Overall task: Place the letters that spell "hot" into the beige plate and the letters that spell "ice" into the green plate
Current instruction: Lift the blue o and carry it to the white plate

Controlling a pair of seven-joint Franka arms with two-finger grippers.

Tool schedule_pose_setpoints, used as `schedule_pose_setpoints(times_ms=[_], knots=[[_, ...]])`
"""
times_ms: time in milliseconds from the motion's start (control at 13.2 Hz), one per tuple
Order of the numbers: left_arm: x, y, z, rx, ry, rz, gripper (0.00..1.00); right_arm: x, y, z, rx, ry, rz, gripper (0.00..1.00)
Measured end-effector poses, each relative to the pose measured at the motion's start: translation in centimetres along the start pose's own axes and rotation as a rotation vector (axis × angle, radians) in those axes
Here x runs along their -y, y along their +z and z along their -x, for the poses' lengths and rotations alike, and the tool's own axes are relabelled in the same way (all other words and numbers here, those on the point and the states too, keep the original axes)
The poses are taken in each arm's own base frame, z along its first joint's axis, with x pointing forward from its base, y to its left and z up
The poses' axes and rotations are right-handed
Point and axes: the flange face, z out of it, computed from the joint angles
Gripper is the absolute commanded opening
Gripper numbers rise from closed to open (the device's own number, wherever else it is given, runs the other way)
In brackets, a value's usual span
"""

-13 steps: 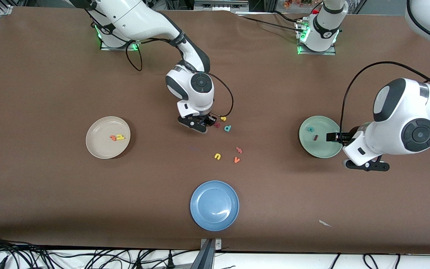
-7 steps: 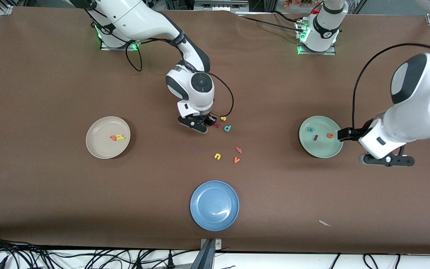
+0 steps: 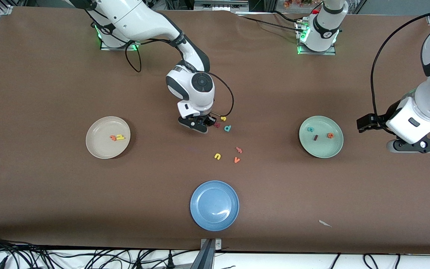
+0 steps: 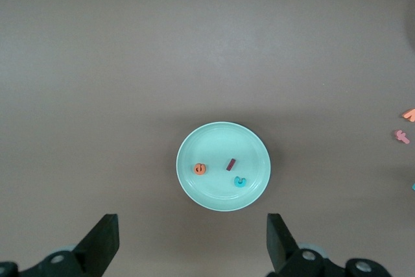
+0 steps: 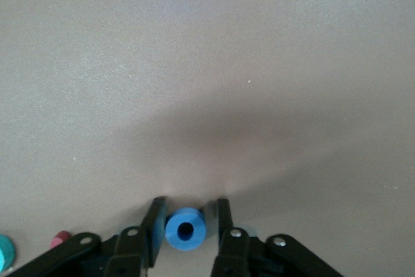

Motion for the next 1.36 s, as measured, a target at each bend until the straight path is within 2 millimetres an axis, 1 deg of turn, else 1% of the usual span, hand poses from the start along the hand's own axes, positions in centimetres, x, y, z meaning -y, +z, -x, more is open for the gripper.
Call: schedule_pose_setpoints(times_ms=[152, 227, 303, 455, 530, 682, 834, 985, 1137, 1213, 1364], knots=[[-1.3, 0.6, -0.2, 0.023, -0.016, 0.017, 0.99, 0.0, 0.0, 0.0, 0.0, -0.001, 0.0, 0.27], [-1.5, 0.7, -0.3, 0.035, -0.03, 0.057, 0.99, 0.0, 0.0, 0.0, -0.001, -0.001, 0.0, 0.25], [-1.0, 0.7, -0.3, 0.041, -0.044, 0.088, 0.99, 0.0, 0.0, 0.0, -0.001, -0.001, -0.001, 0.22], [-0.2, 0.4, -0.1, 0.042, -0.061, 0.102, 0.99, 0.0, 0.0, 0.0, -0.002, -0.002, -0.002, 0.2], [-0.2, 0.2, 0.0, 0.041, -0.061, 0.101, 0.98, 0.0, 0.0, 0.0, -0.003, -0.002, -0.002, 0.19], [-0.5, 0.0, 0.4, 0.021, -0.058, 0.099, 0.98, 0.0, 0.0, 0.0, -0.005, -0.004, -0.002, 0.19], [0.0, -0.5, 0.8, -0.013, -0.063, 0.094, 0.98, 0.1, -0.1, -0.1, -0.009, -0.007, -0.003, 0.19], [0.6, -0.8, 1.7, -0.016, -0.057, 0.084, 0.95, 0.2, -0.4, -0.4, -0.016, -0.014, -0.009, 0.19], [0.7, -0.5, 2.5, -0.005, -0.041, 0.073, 0.99, 0.2, -1.4, -1.3, -0.027, -0.024, -0.016, 0.19], [0.7, -0.2, 2.8, -0.003, -0.032, 0.068, 0.99, 0.0, -2.0, -2.1, -0.032, -0.037, -0.013, 0.19], [1.0, 0.1, 2.9, -0.003, -0.028, 0.065, 1.0, -1.3, -4.0, -4.6, -0.04, -0.065, 0.008, 0.19]])
